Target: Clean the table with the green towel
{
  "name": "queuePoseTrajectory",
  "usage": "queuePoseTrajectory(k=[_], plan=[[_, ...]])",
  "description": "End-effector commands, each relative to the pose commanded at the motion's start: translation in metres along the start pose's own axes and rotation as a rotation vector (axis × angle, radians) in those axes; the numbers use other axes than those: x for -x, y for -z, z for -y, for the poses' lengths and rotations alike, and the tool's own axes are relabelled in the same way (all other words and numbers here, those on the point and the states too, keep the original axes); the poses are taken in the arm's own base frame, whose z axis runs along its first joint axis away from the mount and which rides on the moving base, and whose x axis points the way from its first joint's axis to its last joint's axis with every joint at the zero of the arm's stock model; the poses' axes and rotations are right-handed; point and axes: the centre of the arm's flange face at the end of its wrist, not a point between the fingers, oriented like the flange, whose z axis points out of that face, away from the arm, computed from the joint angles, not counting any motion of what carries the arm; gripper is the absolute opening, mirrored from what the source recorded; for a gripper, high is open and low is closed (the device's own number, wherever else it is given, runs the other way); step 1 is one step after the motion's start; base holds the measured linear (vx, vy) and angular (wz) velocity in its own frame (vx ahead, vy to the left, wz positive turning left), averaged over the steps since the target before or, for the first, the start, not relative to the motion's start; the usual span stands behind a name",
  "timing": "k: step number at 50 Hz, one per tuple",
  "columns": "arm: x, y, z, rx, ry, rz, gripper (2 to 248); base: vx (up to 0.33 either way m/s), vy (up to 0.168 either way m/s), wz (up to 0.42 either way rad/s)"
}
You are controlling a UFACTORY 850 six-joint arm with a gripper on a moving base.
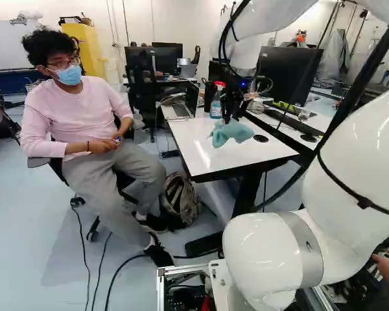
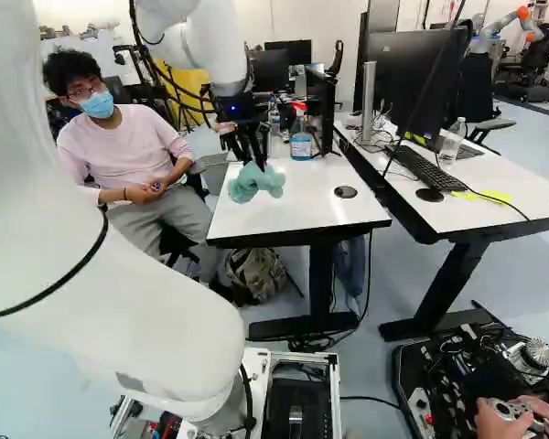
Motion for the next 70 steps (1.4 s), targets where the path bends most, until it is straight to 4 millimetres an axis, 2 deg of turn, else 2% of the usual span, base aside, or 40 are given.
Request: queuePoseTrajectory(k=[70], plan=[[-0.036, -0.007, -0.127, -0.008, -0.357, -0.14, 39, 0.0, 0.0, 0.0]])
